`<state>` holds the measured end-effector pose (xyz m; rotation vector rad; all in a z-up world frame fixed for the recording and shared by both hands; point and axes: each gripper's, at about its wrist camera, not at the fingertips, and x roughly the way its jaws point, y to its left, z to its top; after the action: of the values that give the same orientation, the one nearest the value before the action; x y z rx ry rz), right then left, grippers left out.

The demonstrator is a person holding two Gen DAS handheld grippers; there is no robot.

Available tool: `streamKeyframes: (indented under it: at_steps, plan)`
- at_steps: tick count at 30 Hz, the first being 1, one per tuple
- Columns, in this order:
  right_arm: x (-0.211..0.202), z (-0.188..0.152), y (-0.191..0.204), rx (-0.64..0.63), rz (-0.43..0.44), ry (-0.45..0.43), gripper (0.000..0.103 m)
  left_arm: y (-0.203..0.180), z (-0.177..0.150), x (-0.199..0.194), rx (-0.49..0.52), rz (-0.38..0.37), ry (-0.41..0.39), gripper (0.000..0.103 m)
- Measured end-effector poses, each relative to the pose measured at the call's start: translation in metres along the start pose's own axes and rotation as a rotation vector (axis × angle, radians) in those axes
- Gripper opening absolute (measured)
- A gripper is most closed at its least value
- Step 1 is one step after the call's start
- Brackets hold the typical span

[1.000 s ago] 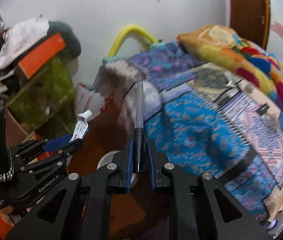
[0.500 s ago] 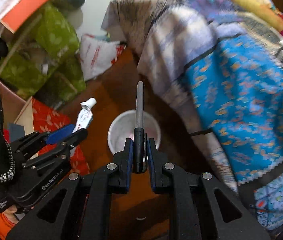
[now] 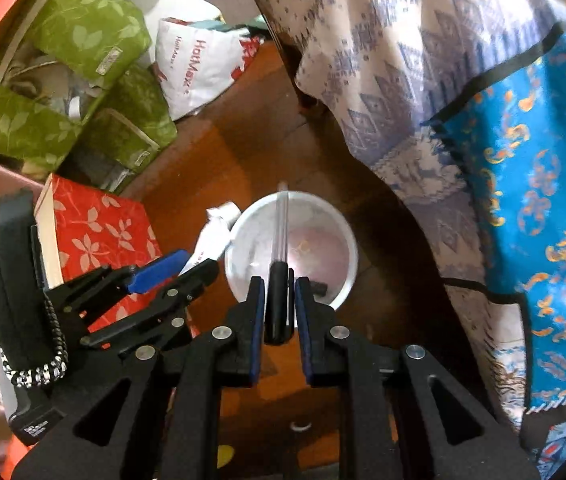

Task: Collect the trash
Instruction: 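Open the right tool to drop the pen while the left tool drops the white tube into the bucket, then raise both empty tools back toward the white earphone cable on the bed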

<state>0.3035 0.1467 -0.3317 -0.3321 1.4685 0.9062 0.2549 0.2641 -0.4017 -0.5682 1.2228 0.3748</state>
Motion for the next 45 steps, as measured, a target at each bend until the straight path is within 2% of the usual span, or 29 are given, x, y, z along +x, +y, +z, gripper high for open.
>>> streamKeyframes:
  at_steps: [2, 6, 16, 23, 31, 35, 40, 43, 45]
  plan:
    - [0.003, 0.001, -0.004, 0.007, -0.007, 0.022, 0.017, 0.004, 0.0, 0.003, -0.016, 0.0, 0.012, 0.035]
    - [-0.002, -0.002, -0.004, -0.017, -0.042, 0.01, 0.022, 0.006, -0.004, -0.002, -0.013, 0.016, 0.009, 0.035]
    - [-0.046, -0.016, 0.01, -0.108, -0.077, -0.094, 0.024, -0.007, -0.011, -0.055, 0.032, 0.047, -0.094, 0.035]
    - [-0.102, -0.033, 0.023, -0.141, -0.09, -0.224, 0.024, -0.028, -0.02, -0.112, 0.085, 0.059, -0.198, 0.035]
    - [-0.167, -0.062, 0.027, -0.145, -0.107, -0.391, 0.024, -0.063, -0.036, -0.177, 0.142, 0.036, -0.315, 0.035]
    - [-0.204, -0.081, 0.02, -0.127, -0.116, -0.484, 0.025, -0.089, -0.042, -0.21, 0.17, 0.012, -0.38, 0.035]
    - [-0.247, -0.105, 0.003, -0.102, -0.154, -0.597, 0.032, -0.13, -0.048, -0.239, 0.229, -0.015, -0.444, 0.036]
    - [-0.27, -0.118, -0.009, -0.09, -0.194, -0.659, 0.034, -0.159, -0.047, -0.249, 0.273, -0.037, -0.47, 0.039]
    - [-0.283, -0.125, -0.021, -0.073, -0.218, -0.695, 0.039, -0.181, -0.045, -0.254, 0.308, -0.043, -0.486, 0.048]
